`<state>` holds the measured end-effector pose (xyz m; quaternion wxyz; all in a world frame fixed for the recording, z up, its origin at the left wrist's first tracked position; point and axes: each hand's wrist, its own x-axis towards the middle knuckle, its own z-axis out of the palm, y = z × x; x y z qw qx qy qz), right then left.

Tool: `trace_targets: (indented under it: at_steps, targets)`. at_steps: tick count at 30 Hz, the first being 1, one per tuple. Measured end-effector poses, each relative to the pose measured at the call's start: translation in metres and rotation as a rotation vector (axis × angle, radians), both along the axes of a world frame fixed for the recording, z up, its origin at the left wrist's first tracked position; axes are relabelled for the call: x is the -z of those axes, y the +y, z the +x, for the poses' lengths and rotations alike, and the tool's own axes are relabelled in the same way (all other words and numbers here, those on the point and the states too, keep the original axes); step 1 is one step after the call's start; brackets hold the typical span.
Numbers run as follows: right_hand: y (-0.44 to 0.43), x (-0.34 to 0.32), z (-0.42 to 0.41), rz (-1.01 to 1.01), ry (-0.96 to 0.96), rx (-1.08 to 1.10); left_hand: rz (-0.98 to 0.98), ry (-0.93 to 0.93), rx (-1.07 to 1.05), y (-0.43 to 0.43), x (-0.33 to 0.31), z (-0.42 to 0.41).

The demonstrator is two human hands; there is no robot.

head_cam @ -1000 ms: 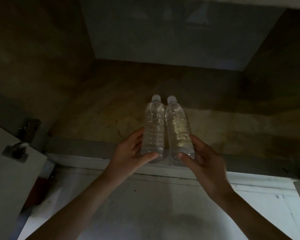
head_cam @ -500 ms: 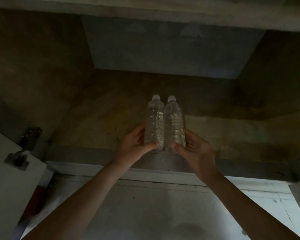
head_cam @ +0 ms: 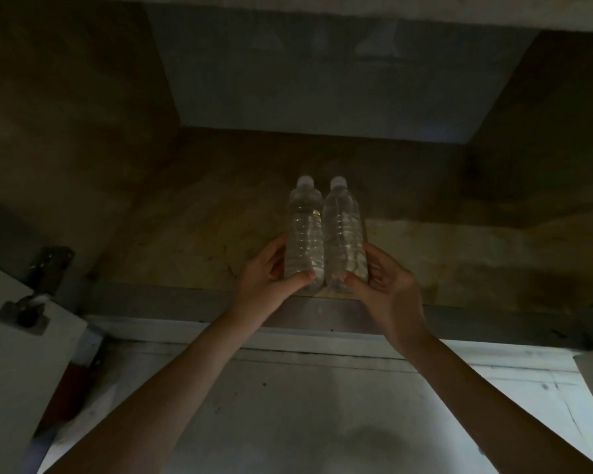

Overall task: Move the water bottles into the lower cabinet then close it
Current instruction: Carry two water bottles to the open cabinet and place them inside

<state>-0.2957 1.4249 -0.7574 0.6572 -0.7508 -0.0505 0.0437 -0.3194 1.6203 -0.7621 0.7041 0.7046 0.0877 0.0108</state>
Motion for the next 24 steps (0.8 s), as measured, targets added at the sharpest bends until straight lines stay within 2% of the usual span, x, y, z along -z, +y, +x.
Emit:
trace_targets:
  at_steps: [13,17,19,21,24]
  targets:
    - [0.003,0.000,-0.007,-0.004,-0.006,0.024,0.036,0.013,-0.024,-0.002,0.007,-0.004]
    - [0.003,-0.007,-0.011,-0.125,-0.057,-0.016,0.141,-0.041,-0.003,-0.006,0.004,-0.015]
    - [0.002,-0.012,-0.022,-0.227,-0.105,0.024,0.225,-0.076,-0.006,-0.010,0.002,-0.029]
    - [-0.005,-0.018,-0.036,-0.417,-0.151,0.034,0.365,-0.066,-0.010,-0.012,-0.007,-0.049]
    - [-0.018,-0.044,-0.070,-0.673,-0.195,-0.024,0.738,-0.042,0.021,-0.010,-0.044,-0.090]
